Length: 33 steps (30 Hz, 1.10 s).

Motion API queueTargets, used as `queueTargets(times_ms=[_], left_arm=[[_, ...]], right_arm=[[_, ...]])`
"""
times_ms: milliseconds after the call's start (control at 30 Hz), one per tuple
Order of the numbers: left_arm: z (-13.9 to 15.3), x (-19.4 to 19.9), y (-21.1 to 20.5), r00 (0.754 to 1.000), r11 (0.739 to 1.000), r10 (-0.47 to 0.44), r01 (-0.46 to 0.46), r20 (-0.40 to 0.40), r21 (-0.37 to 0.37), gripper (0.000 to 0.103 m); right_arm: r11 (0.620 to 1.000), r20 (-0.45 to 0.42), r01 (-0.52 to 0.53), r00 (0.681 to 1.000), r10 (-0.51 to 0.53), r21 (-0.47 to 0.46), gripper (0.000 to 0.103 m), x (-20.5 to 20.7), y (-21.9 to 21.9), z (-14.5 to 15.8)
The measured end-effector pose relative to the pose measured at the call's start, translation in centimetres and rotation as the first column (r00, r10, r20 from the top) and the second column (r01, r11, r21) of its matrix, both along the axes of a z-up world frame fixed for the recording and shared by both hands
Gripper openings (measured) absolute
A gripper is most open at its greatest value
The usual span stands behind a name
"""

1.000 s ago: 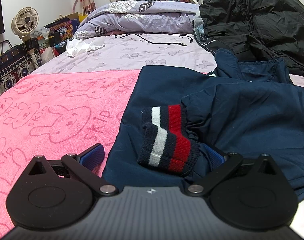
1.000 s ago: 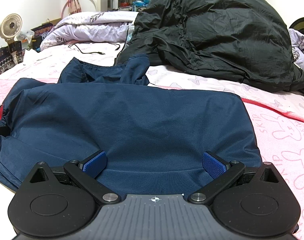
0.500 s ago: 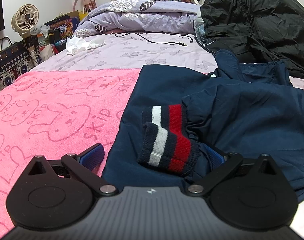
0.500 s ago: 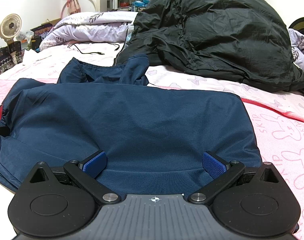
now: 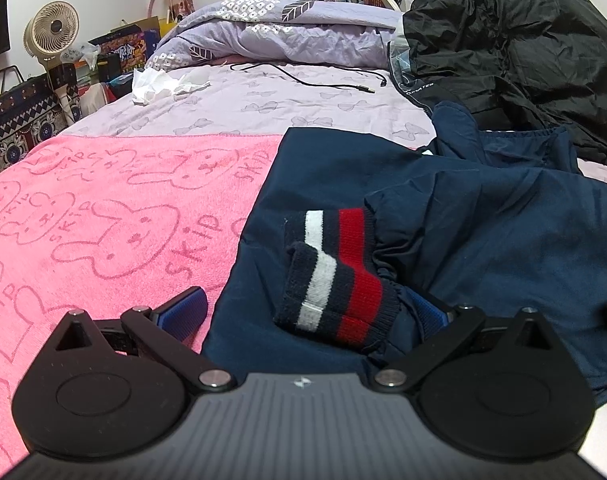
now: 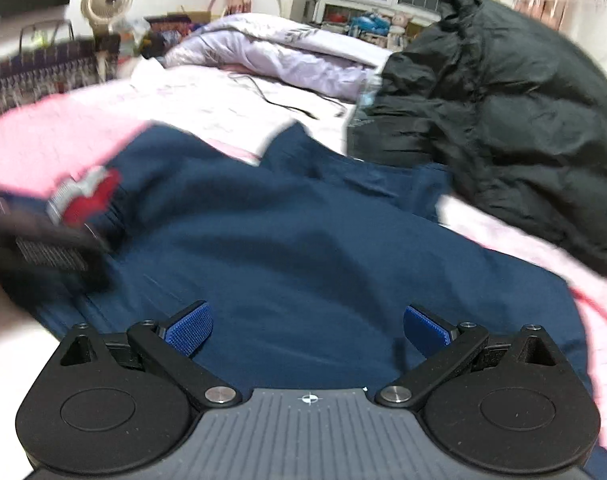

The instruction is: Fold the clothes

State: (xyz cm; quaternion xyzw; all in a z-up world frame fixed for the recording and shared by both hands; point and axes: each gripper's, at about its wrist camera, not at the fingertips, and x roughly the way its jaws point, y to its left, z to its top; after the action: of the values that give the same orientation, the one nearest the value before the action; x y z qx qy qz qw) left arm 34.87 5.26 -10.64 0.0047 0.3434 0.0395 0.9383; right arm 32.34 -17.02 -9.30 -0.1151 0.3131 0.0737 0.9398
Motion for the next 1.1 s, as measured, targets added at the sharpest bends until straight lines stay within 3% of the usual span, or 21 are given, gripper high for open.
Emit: queueTargets(times_ms=[67,133,200,267,300,367,467,600,767,933,1100], left_arm=[[0.0,0.0,0.0,1.0,1.0,0.0,0.0,0.0,-0.001,0.103],[0.0,0.1,-0.1,1.0,1.0,-0.007,0.007,0.0,-0.004,0.103],[0.1,0.1,-0.1,1.0,1.0,-0.005,0.005,-0.002,0.0,0.103],[0.4,0.0,-0.1,1.0,1.0,0.0,0.001,-0.005,0.003,0.103],[0.7,-0.3,-0.1,1.0,1.0,0.0,0.0,-0.009,0.006,0.103],[1.9,-1.9,-0.1,1.0,1.0,-0.015,0.015,0.003,0.009,0.102],[4.2,-6.6,0.0,0.994,0.995,-0.093,0.092,0.055,0.027,0.1],[6.9,-15.7,0.4,0.973,0.976,-0.201,0.189,0.118,0.105,0.102],[7.6,-25.9,3.4,0.971,0.974,-0.218,0.211,0.098,0.081,0.103],[6.1,-31.9,5.4,0.987,0.984,-0.162,0.162,0.0,0.076,0.102],[3.9,-34.7,6.2,0.986,0.988,-0.154,0.152,-0.066,-0.037,0.103]], right_arm=[[0.988,-0.019,0.152,0.988,-0.151,0.003,0.103,-0.2,-4.7,0.0],[0.937,-0.04,0.348,0.937,-0.347,0.032,0.103,-0.7,-10.7,-0.2],[0.859,-0.171,0.438,0.898,-0.405,0.266,0.103,-1.4,-16.7,0.2],[0.813,-0.183,0.46,0.888,-0.422,0.356,0.099,-3.0,-18.2,1.4],[0.834,-0.137,0.443,0.896,-0.422,0.328,0.1,-4.1,-17.5,2.2],[0.897,-0.055,0.329,0.943,-0.328,0.296,0.1,-6.1,-15.2,3.5],[0.933,-0.016,0.183,0.982,-0.187,0.311,0.101,-9.6,-11.8,4.6],[0.938,-0.019,0.108,0.994,-0.108,0.329,0.101,-15.5,-9.4,4.8],[0.945,-0.06,0.14,0.99,-0.128,0.297,0.101,-25.2,-10.3,4.6],[0.953,-0.148,0.17,0.98,-0.136,0.249,0.101,-33.2,-13.1,3.5],[0.916,-0.254,0.164,0.965,-0.071,0.367,0.101,-36.3,-14.5,1.6]])
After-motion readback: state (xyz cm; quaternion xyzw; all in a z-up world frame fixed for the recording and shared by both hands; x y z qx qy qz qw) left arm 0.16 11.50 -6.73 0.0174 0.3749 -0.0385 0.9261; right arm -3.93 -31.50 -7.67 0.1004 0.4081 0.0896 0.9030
